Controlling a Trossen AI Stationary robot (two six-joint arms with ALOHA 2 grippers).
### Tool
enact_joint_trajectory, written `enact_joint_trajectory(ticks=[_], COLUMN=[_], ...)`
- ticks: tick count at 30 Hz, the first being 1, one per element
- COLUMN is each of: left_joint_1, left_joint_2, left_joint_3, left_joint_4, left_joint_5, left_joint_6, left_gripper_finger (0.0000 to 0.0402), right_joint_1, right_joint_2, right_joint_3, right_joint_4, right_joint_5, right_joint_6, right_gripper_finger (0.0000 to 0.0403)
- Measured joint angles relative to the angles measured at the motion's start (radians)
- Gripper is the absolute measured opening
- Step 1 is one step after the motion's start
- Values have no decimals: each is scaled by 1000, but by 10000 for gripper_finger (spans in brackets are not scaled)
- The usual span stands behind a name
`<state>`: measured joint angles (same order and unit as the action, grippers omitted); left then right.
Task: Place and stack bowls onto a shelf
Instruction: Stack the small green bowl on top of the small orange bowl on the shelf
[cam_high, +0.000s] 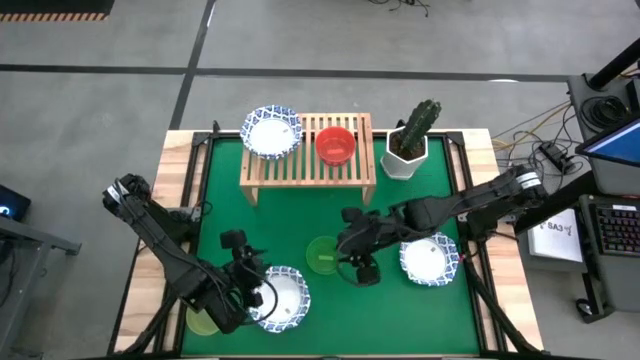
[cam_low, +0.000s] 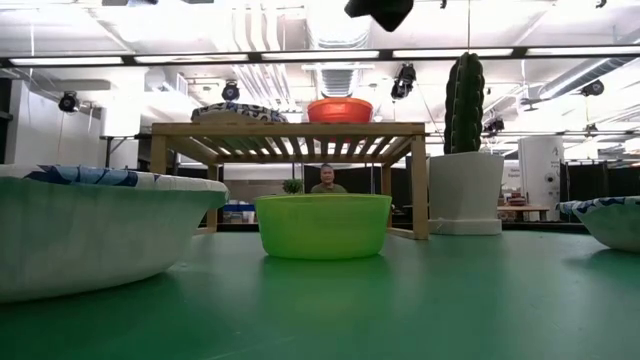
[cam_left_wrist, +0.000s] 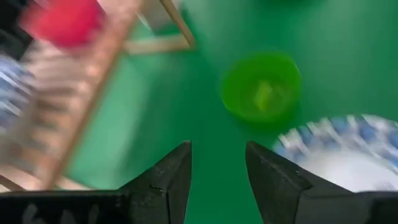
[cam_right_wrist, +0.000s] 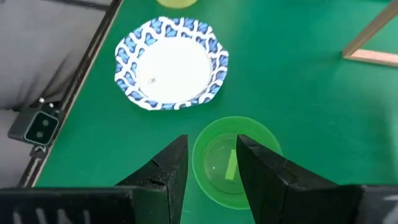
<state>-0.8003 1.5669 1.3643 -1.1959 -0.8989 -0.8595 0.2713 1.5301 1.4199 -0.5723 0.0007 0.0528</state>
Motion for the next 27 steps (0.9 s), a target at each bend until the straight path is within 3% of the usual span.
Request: enact_joint_trajectory(ticks=[4, 8, 14, 19, 23, 27], left_joint_1=[-29, -46, -40, -43, -49, -48], left_joint_2=[-16, -34, -100, -243, -373, -474], left_joint_3=[0, 0, 0, -9, -101, -309], left_joint_4=[7, 7, -48, -66, 118, 534], left_joint_5=[-200, -317, -331, -333, -314, -202], left_joint_6=[75, 157, 348, 372, 386, 562], left_gripper_finger=[119, 106, 87, 78, 77, 77], right_joint_1=[12, 13, 12, 12, 12, 12], right_joint_2=[91, 176, 279, 327, 347, 362], right_joint_3=[95, 204, 350, 411, 410, 410], right_joint_4=[-94, -207, -377, -395, -396, -392], right_joint_5=[0, -1, -1, -4, -8, -8], right_joint_6=[0, -2, 6, 12, 16, 17], right_gripper_finger=[128, 127, 118, 107, 101, 101])
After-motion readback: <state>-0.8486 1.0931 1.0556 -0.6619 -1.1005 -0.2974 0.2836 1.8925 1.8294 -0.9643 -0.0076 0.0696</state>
